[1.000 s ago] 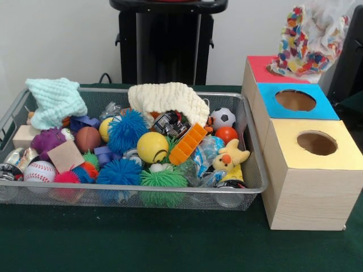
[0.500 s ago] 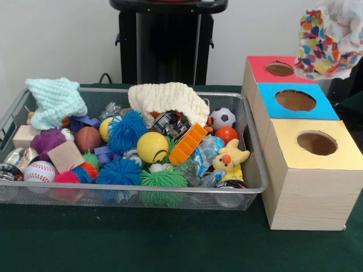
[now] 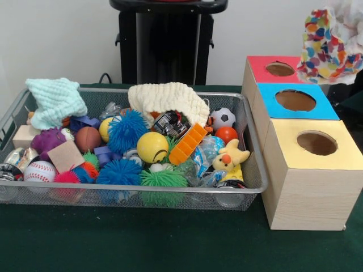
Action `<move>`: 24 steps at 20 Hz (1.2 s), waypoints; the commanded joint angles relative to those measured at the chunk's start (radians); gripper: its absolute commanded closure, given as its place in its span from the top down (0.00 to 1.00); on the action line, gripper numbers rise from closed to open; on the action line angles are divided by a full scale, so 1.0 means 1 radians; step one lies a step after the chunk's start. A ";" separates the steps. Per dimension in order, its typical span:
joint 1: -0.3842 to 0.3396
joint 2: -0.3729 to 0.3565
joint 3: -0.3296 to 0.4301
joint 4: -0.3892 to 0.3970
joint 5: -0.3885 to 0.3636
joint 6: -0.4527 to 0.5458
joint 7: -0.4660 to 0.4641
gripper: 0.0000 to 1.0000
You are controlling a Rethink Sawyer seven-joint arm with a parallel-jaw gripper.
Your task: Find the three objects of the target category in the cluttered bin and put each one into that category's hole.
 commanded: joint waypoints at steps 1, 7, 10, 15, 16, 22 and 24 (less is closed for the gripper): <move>-0.030 0.053 0.014 -0.033 0.016 0.065 0.160 0.00; -0.036 0.072 0.017 -0.056 0.013 0.061 0.148 0.00; -0.036 0.068 0.016 -0.038 0.014 0.042 0.145 0.00; -0.049 0.082 0.023 -0.039 0.010 0.014 0.126 0.00; -0.052 0.082 0.025 -0.038 0.011 0.011 0.120 0.00; -0.069 0.108 0.039 -0.028 0.001 -0.047 0.106 0.00; -0.077 0.116 0.045 -0.021 -0.004 -0.073 0.098 0.00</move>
